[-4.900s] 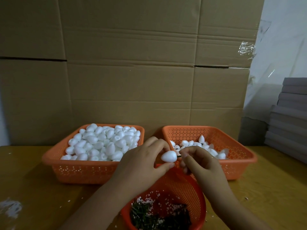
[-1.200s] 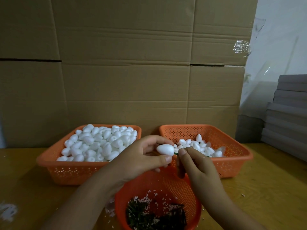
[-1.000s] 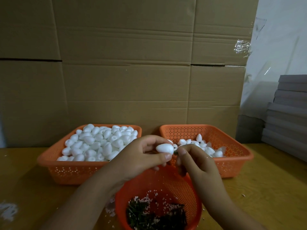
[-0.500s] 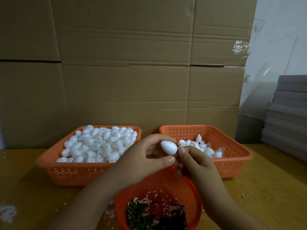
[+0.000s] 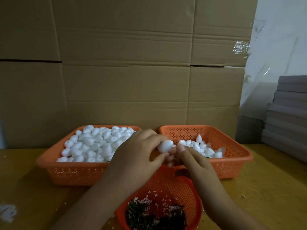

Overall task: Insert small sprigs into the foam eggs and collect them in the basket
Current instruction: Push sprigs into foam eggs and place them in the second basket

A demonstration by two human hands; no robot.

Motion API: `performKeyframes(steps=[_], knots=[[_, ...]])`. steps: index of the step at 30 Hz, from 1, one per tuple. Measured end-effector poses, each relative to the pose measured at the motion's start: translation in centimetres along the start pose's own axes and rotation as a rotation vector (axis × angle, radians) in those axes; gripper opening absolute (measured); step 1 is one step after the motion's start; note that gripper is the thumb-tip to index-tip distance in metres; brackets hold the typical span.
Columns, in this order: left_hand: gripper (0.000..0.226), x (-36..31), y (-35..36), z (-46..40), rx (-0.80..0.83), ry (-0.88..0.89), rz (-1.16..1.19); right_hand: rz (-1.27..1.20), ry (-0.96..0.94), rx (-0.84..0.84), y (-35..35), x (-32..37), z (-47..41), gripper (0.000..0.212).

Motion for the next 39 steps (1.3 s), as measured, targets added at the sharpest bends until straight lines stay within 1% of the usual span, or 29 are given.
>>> performKeyframes(steps=[2, 4, 7, 10, 11, 13, 15, 17, 20, 22, 23, 25, 27, 29, 31, 33, 35, 39], knots=[[0.023, -0.2, 0.2, 0.1, 0.011, 0.040, -0.046, 0.057, 0.025, 0.020, 0.2, -0.3, 0.0, 0.050], [0.028, -0.4, 0.4, 0.2, 0.016, 0.052, -0.037, 0.048, 0.039, 0.025, 0.2, -0.7, -0.1, 0.050], [0.038, -0.6, 0.4, 0.2, 0.027, 0.036, 0.042, -0.104, 0.099, 0.022, 0.2, -1.2, -0.3, 0.043], [0.039, -0.6, 0.5, 0.0, 0.035, -0.009, 0.142, -0.244, 0.216, 0.072, 0.6, -2.0, -0.5, 0.035], [0.039, -0.6, 0.6, 0.0, 0.032, -0.029, 0.177, -0.280, 0.256, 0.093, 0.7, -2.2, -0.5, 0.035], [0.040, -0.3, 0.7, 0.1, 0.028, -0.084, 0.241, -0.322, 0.307, 0.113, 0.9, -2.6, -0.6, 0.042], [0.039, 0.0, 0.7, 0.2, 0.015, -0.129, 0.285, -0.295, 0.297, 0.090, 0.6, -2.8, -0.7, 0.049], [0.034, 0.1, 0.7, 0.2, 0.005, -0.128, 0.288, -0.258, 0.221, 0.046, 0.1, -2.5, -0.6, 0.048], [0.021, -0.2, 0.5, 0.0, 0.008, -0.081, 0.250, -0.205, 0.098, -0.009, -0.7, -1.4, -0.5, 0.036], [0.017, -0.3, 0.4, 0.0, 0.019, -0.066, 0.245, -0.155, 0.069, -0.024, -0.9, -0.9, -0.4, 0.024], [0.018, -0.3, 0.4, 0.0, 0.028, -0.066, 0.252, -0.136, 0.074, -0.027, -0.9, -0.8, -0.3, 0.021], [0.025, -0.3, 0.5, 0.0, 0.042, -0.068, 0.266, -0.117, 0.090, -0.027, -0.8, -0.9, -0.3, 0.024], [0.028, -0.4, 0.5, 0.2, 0.039, -0.059, 0.247, -0.132, 0.094, -0.006, -0.5, -1.0, -0.3, 0.035], [0.031, -0.7, 0.5, 0.3, 0.016, -0.021, 0.151, -0.138, 0.096, 0.039, -0.2, -1.1, -0.3, 0.050], [0.041, -1.0, 0.5, 0.3, -0.007, 0.006, 0.078, -0.132, 0.121, 0.068, 0.2, -1.5, -0.4, 0.060], [0.048, -1.1, 0.3, 0.3, -0.021, 0.006, 0.070, -0.191, 0.176, 0.057, 0.2, -2.0, -0.7, 0.054], [0.049, -1.3, 0.3, 0.4, -0.035, 0.005, 0.088, -0.269, 0.244, 0.066, 0.2, -2.6, -0.9, 0.045], [0.046, -1.5, 0.2, 0.5, -0.067, -0.007, 0.134, -0.414, 0.305, 0.174, 0.9, -2.9, -0.8, 0.036]])
Point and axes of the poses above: each hand's wrist, its own z-axis away from the middle knuckle, its own y-axis out of the palm, x = y × z, the point moved 5 cm from there along -z, towards the middle knuckle, and after that the axes turned 2 degrees about -x, right-handed, at the moved point
